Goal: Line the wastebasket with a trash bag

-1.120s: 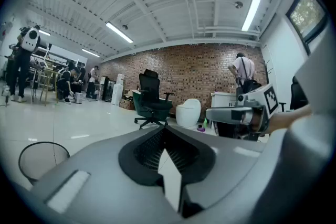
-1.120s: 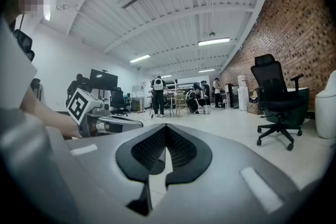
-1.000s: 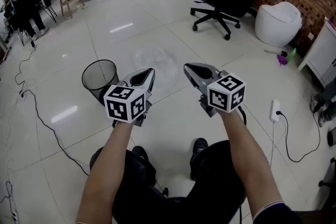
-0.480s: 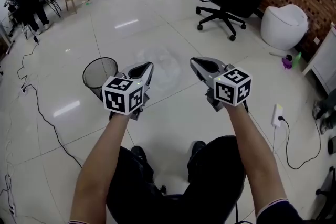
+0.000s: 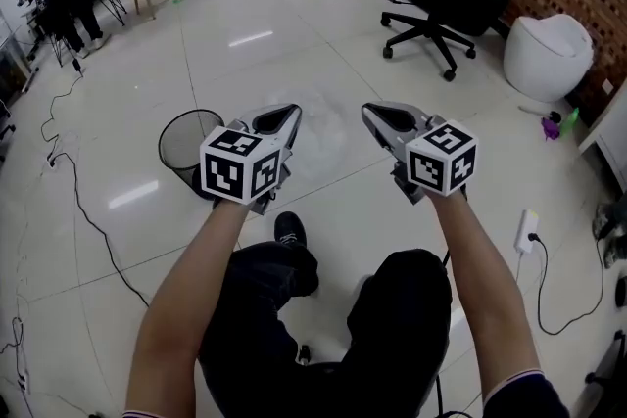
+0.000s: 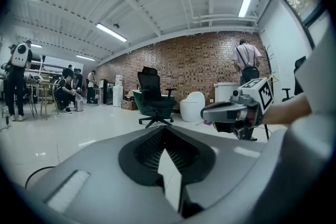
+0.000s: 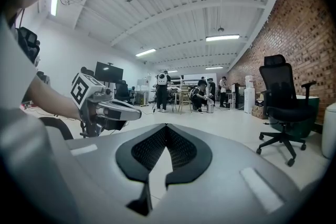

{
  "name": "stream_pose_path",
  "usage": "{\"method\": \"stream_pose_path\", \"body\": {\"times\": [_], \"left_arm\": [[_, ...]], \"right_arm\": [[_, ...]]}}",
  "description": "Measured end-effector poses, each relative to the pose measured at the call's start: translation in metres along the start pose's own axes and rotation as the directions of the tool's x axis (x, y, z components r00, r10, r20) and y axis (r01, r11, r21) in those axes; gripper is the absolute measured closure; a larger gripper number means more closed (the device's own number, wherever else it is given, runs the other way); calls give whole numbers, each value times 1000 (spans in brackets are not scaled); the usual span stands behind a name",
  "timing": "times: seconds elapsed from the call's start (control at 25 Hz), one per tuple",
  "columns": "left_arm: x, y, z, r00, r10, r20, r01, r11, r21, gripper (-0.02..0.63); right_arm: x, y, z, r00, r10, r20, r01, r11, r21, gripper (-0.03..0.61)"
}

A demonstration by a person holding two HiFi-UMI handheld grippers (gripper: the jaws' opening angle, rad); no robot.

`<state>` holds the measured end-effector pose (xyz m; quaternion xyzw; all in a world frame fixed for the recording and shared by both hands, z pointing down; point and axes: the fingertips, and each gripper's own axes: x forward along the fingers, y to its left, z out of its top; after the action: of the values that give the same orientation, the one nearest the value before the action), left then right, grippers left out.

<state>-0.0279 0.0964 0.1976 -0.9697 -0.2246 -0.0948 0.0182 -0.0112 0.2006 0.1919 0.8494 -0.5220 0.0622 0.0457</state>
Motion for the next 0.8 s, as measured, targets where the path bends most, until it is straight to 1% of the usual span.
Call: {"method": "stream_pose_path", "body": {"times": [0.2, 0.36, 0.48, 0.64, 0.8], "left_arm": [[18, 15, -7, 1000, -30, -8, 30, 999, 17, 603], [34, 27, -15, 998, -50, -27, 50, 999, 9, 603], [45, 37, -22, 997, -65, -44, 66, 998, 8, 603], [62, 46, -33, 994, -90, -66, 92, 996, 18, 603], [79, 57, -41, 992, -106, -75, 108, 994, 19, 603]], "right_arm": [[18, -9, 5, 1000, -6, 9, 6, 999, -38, 578], [29, -18, 7, 1000, -1, -14, 0, 997, -74, 578], [38, -25, 8, 1000, -6, -25, 4, 996, -84, 578], [44, -38, 1, 999, -22, -31, 19, 996, -87, 578], [50, -48, -11, 998, -33, -57, 27, 995, -96, 578]]}}
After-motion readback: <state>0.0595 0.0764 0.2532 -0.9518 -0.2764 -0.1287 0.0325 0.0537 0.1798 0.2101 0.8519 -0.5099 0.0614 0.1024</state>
